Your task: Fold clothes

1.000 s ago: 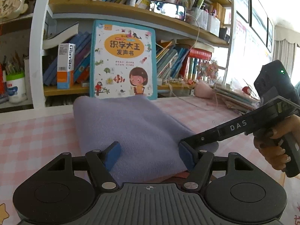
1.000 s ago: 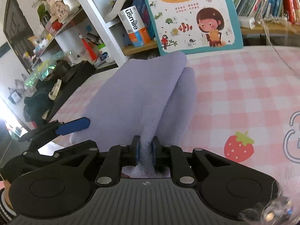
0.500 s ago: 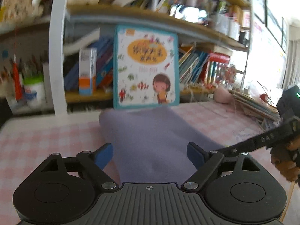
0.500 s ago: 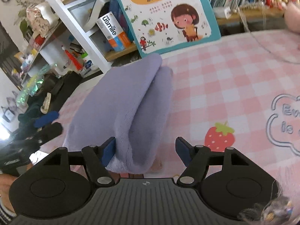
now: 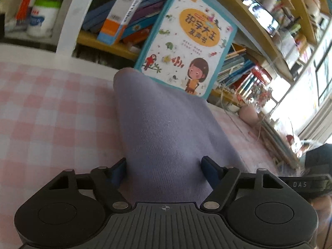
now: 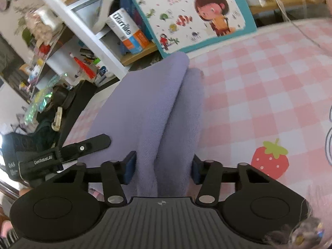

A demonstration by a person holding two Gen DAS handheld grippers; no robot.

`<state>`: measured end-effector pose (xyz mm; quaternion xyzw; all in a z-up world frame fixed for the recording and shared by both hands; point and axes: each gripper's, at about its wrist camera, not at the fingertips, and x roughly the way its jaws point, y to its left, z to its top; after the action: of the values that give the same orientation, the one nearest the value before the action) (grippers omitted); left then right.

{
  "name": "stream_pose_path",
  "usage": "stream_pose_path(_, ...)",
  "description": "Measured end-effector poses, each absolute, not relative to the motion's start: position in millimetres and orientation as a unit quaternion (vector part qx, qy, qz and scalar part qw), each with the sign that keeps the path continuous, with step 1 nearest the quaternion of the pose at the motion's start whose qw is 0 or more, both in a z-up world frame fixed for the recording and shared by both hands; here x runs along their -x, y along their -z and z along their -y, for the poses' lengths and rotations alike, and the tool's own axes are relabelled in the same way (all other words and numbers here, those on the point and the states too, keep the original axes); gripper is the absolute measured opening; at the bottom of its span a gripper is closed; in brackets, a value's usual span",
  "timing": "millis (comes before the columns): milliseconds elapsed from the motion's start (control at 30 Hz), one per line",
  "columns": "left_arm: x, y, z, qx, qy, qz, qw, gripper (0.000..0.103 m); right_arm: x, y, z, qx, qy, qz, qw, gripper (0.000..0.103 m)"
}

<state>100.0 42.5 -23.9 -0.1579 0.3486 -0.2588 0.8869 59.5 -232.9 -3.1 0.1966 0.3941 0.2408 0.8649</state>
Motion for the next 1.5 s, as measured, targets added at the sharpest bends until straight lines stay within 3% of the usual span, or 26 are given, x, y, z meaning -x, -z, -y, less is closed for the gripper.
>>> stream_pose_path(100, -90, 18, -37, 0.133, 0.270, -0.347, 0.889, 0.069, -44, -6, 227, -0.156, -0.240, -0.380, 0.880, 0.032)
stream_pose_path(267, -64, 17, -34, 0.132, 0.290, -0.362, 0.876, 0.070, -18, -13, 234, -0.138, -0.248, -0.392, 0.875, 0.032)
stream_pose_path(500, -45, 16, -40, 0.163, 0.291, -0.381, 0.862, 0.077, -5, -7, 252, -0.197, -0.249, -0.414, 0.853, 0.047)
stream_pose_path(767, -52, 20, -36, 0.167, 0.285, -0.389, 0.860, 0.079, 2, 5, 256, -0.244, -0.248, -0.406, 0.845, 0.054)
stream_pose_path(900, -55, 27, -35, 0.185, 0.283, -0.380, 0.861, 0.078, 11, 0, 249, -0.214, -0.247, -0.385, 0.863, 0.044)
stream_pose_path(1100, -34, 18, -22, 0.148, 0.270, -0.351, 0.885, 0.064, 24, -8, 239, -0.168, -0.246, -0.353, 0.887, 0.029)
stream_pose_path(1500, -39, -21, -27, 0.131, 0.262, -0.296, 0.909, 0.062, 23, -36, 223, -0.105, -0.268, -0.276, 0.917, 0.026)
